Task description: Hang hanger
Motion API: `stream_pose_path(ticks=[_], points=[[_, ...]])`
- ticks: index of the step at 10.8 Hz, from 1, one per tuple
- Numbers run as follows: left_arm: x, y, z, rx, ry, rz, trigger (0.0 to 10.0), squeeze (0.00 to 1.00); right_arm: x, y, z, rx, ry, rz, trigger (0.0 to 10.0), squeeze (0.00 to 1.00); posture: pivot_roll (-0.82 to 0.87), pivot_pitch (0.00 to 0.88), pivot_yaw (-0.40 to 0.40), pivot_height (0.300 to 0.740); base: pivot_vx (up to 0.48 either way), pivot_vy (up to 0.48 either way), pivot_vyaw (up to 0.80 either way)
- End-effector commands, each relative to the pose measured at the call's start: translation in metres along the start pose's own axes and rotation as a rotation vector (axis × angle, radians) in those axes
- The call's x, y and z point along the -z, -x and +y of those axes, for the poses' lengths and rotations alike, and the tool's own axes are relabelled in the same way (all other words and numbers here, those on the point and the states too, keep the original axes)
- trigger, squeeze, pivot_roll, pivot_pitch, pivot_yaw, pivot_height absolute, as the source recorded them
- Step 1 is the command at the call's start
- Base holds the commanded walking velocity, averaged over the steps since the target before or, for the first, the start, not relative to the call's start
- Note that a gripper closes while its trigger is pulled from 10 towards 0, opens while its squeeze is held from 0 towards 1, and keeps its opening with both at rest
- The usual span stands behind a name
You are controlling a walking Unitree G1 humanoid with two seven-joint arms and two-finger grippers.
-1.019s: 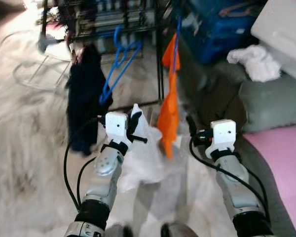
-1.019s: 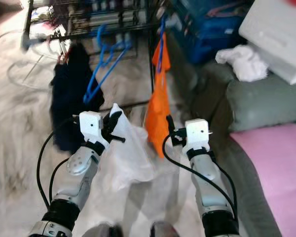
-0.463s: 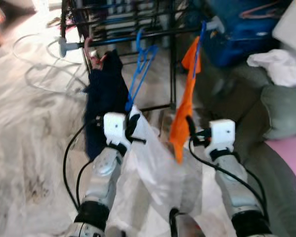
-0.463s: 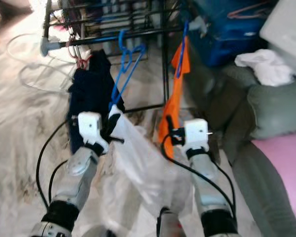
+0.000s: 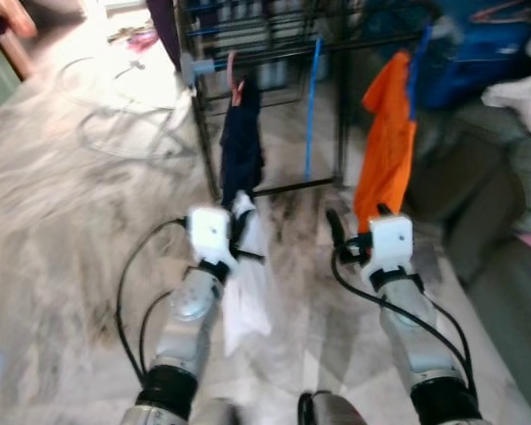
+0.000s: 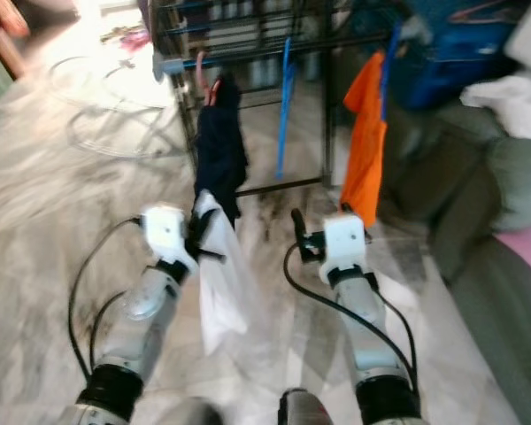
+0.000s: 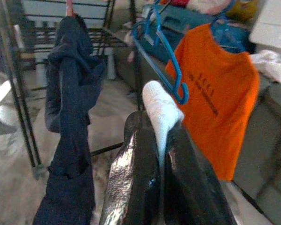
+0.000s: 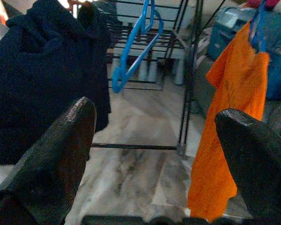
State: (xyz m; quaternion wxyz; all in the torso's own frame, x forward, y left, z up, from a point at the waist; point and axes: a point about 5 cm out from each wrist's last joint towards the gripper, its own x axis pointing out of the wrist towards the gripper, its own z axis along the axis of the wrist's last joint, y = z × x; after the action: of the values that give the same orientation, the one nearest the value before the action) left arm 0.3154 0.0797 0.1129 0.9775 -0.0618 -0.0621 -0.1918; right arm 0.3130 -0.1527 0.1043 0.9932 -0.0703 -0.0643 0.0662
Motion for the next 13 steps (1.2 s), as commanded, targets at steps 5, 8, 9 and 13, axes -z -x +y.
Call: stream_pose_path(ticks=[5,8,9,13], points=[[-0.0079,0.0032,0.0058,0.005,-0.02,-0.049,10.0,0.0,-0.0005,-0.002,0.0071,-0.012,-0.01,-0.005,10.0,0.0,-0.14,0.191,0.049,0.74,0.0,0.0,0.0],[-0.0071,0.0041,0.0026,0.015,-0.014,-0.054,10.0,0.0,-0.0017,-0.002,0.0078,-0.013,0.01,-0.01,10.0,0.0,-0.15,0.196,0.047,0.74,0.204,0.0,-0.45],[-0.0072,0.0043,0.0018,0.017,-0.012,-0.056,10.0,0.0,-0.0013,-0.0014,0.0072,-0.01,0.007,-0.008,10.0,0.0,-0.15,0.2,0.047,0.74,0.352,0.0,-0.62],[-0.0066,0.0043,-0.0014,0.03,-0.003,-0.056,10.0,0.0,-0.002,-0.0005,0.0054,-0.002,0.016,-0.012,10.0,0.0,-0.15,0.206,0.048,0.74,0.392,0.0,0.0]])
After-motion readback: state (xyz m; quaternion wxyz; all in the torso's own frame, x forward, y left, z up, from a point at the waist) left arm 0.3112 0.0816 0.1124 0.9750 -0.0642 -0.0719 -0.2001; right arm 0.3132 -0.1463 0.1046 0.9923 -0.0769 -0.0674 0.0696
